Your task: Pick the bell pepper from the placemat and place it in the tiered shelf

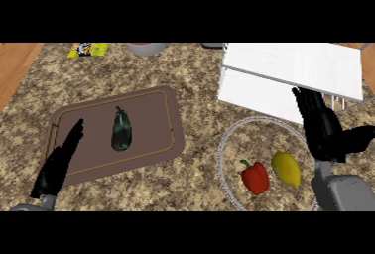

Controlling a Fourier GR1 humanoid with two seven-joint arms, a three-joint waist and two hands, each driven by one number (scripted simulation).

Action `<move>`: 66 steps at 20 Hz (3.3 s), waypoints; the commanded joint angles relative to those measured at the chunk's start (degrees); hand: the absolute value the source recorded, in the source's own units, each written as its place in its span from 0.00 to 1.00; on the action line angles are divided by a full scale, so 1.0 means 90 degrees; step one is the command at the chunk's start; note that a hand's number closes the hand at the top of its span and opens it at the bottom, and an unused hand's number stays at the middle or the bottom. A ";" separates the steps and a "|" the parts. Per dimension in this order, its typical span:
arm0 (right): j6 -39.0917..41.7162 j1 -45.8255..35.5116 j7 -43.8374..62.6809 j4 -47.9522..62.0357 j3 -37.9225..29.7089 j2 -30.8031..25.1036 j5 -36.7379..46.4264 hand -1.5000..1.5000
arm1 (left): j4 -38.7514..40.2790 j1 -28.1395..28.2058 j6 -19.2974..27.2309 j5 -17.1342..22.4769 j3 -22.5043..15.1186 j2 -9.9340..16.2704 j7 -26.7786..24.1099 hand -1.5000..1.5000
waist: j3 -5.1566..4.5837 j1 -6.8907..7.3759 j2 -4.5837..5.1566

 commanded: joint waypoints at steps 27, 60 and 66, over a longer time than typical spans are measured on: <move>-0.1486 0.2399 0.4890 -0.0876 0.2979 0.1483 1.0206 0.00 | -0.0564 0.0452 -0.0504 0.1164 0.1119 0.0096 0.0603 0.50 | -0.0156 -0.0090 0.0052; 0.4240 0.0782 0.6297 -0.1072 0.2422 0.1411 0.9975 0.00 | -0.0813 0.0251 -0.0992 0.0673 0.1670 -0.0313 0.1057 0.50 | -0.0098 0.0060 0.0104; 0.3979 0.0654 0.6253 -0.0730 0.2352 0.1481 0.9969 0.00 | -0.0456 0.0301 -0.1467 0.0552 0.2091 -0.0382 0.0726 0.50 | -0.0099 0.0062 0.0104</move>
